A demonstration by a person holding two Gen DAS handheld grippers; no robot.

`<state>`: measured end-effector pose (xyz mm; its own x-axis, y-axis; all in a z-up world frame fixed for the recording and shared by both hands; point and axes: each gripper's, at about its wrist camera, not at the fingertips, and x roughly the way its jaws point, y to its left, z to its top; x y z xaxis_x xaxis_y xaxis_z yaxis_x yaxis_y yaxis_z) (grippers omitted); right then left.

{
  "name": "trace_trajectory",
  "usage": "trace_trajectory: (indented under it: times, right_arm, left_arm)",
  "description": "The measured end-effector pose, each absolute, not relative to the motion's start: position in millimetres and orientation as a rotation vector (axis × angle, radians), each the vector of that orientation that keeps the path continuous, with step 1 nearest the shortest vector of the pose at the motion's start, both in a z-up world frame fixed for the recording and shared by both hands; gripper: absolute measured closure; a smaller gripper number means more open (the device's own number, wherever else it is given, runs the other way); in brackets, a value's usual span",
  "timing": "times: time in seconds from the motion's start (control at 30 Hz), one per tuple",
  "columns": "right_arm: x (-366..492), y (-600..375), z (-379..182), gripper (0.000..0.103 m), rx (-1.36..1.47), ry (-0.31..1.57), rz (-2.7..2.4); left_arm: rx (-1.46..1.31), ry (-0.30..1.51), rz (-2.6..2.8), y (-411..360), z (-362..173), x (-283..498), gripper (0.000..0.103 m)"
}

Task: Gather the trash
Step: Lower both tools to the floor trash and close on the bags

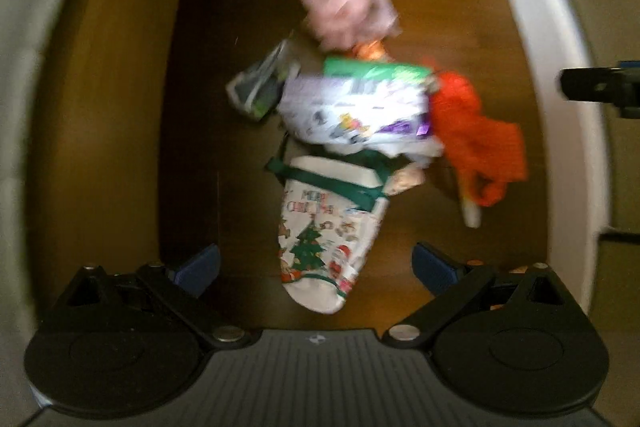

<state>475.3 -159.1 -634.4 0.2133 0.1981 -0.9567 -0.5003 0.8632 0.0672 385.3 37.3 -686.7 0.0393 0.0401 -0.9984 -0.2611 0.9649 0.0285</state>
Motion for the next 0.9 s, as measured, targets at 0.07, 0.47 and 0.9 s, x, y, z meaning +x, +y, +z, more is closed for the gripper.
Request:
trace_trajectory:
  times: [0.07,0.47,0.9]
  right_arm:
    - [486.6,-157.6,-667.9,0.004,-0.319,1.272,0.511]
    - [545.1,-150.0,-793.5,0.026,-0.237,1.377,0.470]
    - [554.5,-145.3,-841.3,0.044,-0.177,1.488,0.469]
  left_arm:
    - [-0.190,1.541,0.252,45.4,-721.8,389.0,0.001]
    - [-0.152,1.624,0.212,59.7,-855.9,399.6,0.001]
    - [-0.188,1.697,0.145,53.8,-899.9,397.0,0.053]
